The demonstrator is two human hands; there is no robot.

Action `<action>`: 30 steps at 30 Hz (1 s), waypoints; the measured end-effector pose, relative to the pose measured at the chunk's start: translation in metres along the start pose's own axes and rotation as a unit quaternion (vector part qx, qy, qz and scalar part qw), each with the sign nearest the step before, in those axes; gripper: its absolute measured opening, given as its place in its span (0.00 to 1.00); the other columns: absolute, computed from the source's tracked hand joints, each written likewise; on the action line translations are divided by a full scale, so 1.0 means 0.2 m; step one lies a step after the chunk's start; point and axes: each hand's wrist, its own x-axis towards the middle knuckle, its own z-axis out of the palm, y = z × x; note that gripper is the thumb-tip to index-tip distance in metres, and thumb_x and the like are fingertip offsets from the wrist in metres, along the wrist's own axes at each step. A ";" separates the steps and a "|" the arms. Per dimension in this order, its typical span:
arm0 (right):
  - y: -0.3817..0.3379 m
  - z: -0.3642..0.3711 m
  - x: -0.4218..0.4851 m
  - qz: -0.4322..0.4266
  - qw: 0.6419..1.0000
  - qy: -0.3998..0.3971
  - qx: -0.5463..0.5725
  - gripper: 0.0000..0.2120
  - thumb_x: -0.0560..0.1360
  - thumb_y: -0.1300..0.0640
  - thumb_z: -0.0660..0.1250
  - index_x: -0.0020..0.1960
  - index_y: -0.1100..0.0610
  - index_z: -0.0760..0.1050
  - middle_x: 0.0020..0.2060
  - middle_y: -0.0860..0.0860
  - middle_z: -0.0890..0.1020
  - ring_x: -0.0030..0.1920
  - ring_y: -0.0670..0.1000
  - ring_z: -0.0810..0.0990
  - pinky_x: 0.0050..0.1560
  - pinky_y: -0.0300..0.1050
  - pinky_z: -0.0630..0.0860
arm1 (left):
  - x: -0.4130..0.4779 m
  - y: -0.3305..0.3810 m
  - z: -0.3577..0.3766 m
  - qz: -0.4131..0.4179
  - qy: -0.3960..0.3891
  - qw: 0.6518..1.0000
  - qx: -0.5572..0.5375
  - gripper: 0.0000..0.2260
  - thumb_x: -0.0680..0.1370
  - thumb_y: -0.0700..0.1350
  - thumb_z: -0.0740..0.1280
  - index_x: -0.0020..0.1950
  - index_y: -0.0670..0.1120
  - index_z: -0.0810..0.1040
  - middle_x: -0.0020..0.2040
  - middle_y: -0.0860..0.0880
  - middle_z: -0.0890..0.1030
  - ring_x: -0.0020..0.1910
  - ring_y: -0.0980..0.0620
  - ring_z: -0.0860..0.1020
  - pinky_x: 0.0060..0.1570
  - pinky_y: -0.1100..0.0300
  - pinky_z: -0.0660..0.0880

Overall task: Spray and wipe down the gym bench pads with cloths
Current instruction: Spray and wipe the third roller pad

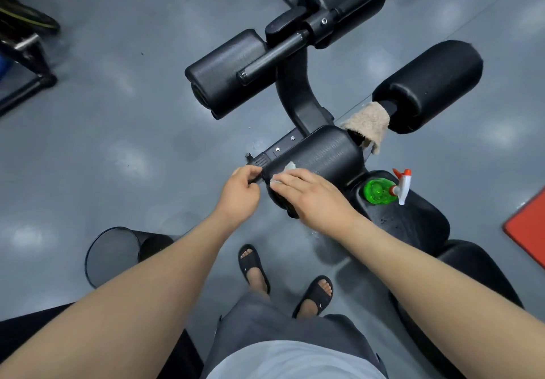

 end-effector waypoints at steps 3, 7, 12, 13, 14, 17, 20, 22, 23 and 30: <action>0.13 -0.08 0.01 0.079 0.995 0.059 -0.019 0.20 0.73 0.64 0.68 0.65 0.57 0.78 0.64 0.51 0.80 0.61 0.57 0.76 0.63 0.53 0.76 | 0.02 0.02 0.04 -0.027 -0.023 0.999 -0.023 0.25 0.76 0.28 0.53 0.64 0.48 0.76 0.64 0.48 0.78 0.57 0.52 0.76 0.49 0.70 0.72; 0.15 -0.07 0.01 0.159 0.981 0.107 -0.022 0.19 0.77 0.63 0.58 0.65 0.59 0.78 0.64 0.52 0.80 0.57 0.60 0.75 0.65 0.55 0.74 | 0.02 0.00 0.06 -0.041 -0.024 0.998 -0.029 0.27 0.74 0.27 0.53 0.69 0.44 0.75 0.68 0.46 0.76 0.62 0.43 0.77 0.54 0.54 0.76; -0.06 0.03 -0.07 0.059 0.996 0.053 0.039 0.22 0.75 0.65 0.65 0.68 0.58 0.76 0.68 0.51 0.78 0.58 0.57 0.73 0.62 0.54 0.75 | -0.01 0.00 0.07 0.012 0.005 1.000 -0.001 0.23 0.74 0.24 0.54 0.65 0.38 0.75 0.61 0.48 0.73 0.67 0.48 0.74 0.60 0.70 0.68; -0.06 0.03 -0.08 0.040 0.997 0.054 0.047 0.22 0.74 0.66 0.68 0.68 0.58 0.76 0.68 0.51 0.78 0.58 0.56 0.73 0.62 0.53 0.76 | -0.03 0.00 0.07 0.024 0.003 1.000 0.012 0.23 0.74 0.25 0.55 0.65 0.39 0.75 0.61 0.49 0.72 0.67 0.50 0.74 0.60 0.70 0.67; -0.04 0.03 -0.08 0.026 0.997 0.058 0.046 0.22 0.74 0.66 0.69 0.68 0.57 0.77 0.67 0.51 0.79 0.58 0.56 0.73 0.61 0.53 0.77 | -0.04 -0.01 0.06 0.032 -0.002 0.999 0.029 0.23 0.74 0.26 0.56 0.66 0.40 0.75 0.61 0.50 0.71 0.67 0.51 0.74 0.62 0.69 0.67; 0.04 0.00 -0.06 0.051 0.995 0.085 0.028 0.18 0.77 0.63 0.66 0.66 0.57 0.78 0.66 0.50 0.80 0.54 0.56 0.73 0.58 0.54 0.78 | -0.05 -0.02 0.06 0.041 -0.018 0.997 0.066 0.25 0.74 0.27 0.55 0.68 0.42 0.73 0.64 0.51 0.71 0.67 0.52 0.73 0.64 0.67 0.65; 0.02 0.01 -0.02 0.123 0.985 0.116 0.027 0.18 0.77 0.63 0.62 0.65 0.59 0.79 0.65 0.51 0.81 0.52 0.55 0.71 0.55 0.54 0.78 | -0.06 -0.01 0.06 0.042 -0.021 0.996 0.080 0.26 0.74 0.28 0.56 0.69 0.42 0.73 0.67 0.49 0.71 0.66 0.51 0.73 0.62 0.69 0.63; -0.06 0.05 -0.02 0.106 0.990 0.091 0.032 0.19 0.76 0.65 0.61 0.65 0.60 0.78 0.65 0.52 0.80 0.53 0.56 0.70 0.55 0.54 0.77 | -0.08 -0.01 0.06 0.050 -0.019 0.995 0.085 0.25 0.74 0.27 0.56 0.69 0.42 0.73 0.66 0.49 0.71 0.65 0.50 0.73 0.61 0.68 0.64; -0.08 0.05 -0.03 0.081 0.993 0.078 0.031 0.20 0.75 0.66 0.62 0.65 0.60 0.78 0.65 0.52 0.80 0.53 0.56 0.71 0.55 0.53 0.78 | -0.08 -0.01 0.06 0.057 -0.017 0.994 0.090 0.25 0.73 0.27 0.56 0.68 0.42 0.73 0.65 0.49 0.71 0.64 0.49 0.74 0.61 0.67 0.65; -0.05 0.03 0.03 0.106 0.990 0.088 0.015 0.19 0.74 0.65 0.63 0.64 0.59 0.79 0.64 0.50 0.80 0.53 0.56 0.71 0.53 0.55 0.78 | -0.12 0.00 0.05 0.072 -0.015 0.993 0.092 0.26 0.73 0.27 0.56 0.69 0.43 0.73 0.61 0.56 0.69 0.63 0.50 0.73 0.59 0.67 0.65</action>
